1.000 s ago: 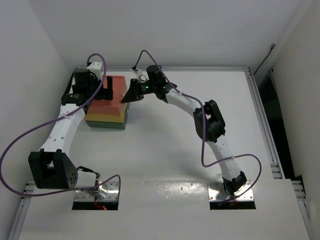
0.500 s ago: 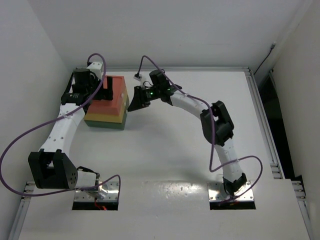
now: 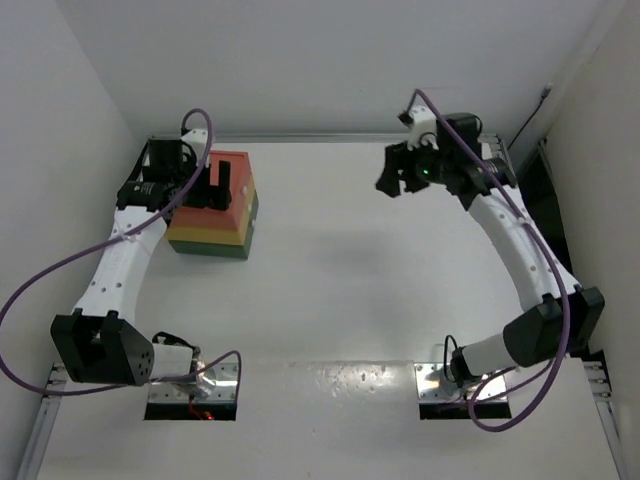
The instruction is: Sort the eating utensils into containers
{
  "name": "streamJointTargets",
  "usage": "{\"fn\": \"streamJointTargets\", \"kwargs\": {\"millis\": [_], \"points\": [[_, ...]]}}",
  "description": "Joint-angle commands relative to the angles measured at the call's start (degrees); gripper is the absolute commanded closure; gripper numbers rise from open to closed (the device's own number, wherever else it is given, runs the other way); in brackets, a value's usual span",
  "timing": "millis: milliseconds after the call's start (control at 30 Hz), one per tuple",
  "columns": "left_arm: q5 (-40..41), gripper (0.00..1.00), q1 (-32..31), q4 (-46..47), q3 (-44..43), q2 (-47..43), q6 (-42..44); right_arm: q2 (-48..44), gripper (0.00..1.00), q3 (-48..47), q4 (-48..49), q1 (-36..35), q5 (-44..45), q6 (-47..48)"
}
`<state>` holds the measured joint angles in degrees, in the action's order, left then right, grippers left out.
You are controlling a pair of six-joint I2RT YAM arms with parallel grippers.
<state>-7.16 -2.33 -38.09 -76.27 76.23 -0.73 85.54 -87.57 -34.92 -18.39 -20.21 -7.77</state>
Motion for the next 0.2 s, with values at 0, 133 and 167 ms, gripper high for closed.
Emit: {"fn": "streamJointTargets", "kwargs": {"millis": [0, 133, 167], "points": [[-0.3, 0.0, -0.4, -0.8, 4.2, -4.5, -0.2, -3.7, 0.33, 9.3, -8.4, 6.2, 8.3, 6.0], [1.1, 0.0, -0.4, 1.3, 7.7, -9.2, 2.1, -11.3, 0.32, 19.9, -6.7, 13.9, 10.5, 7.2], [1.6, 0.0, -0.4, 1.3, 8.4, -10.0, 2.7, -12.6, 0.32, 20.4, -6.7, 14.7, 10.5, 7.2]]}}
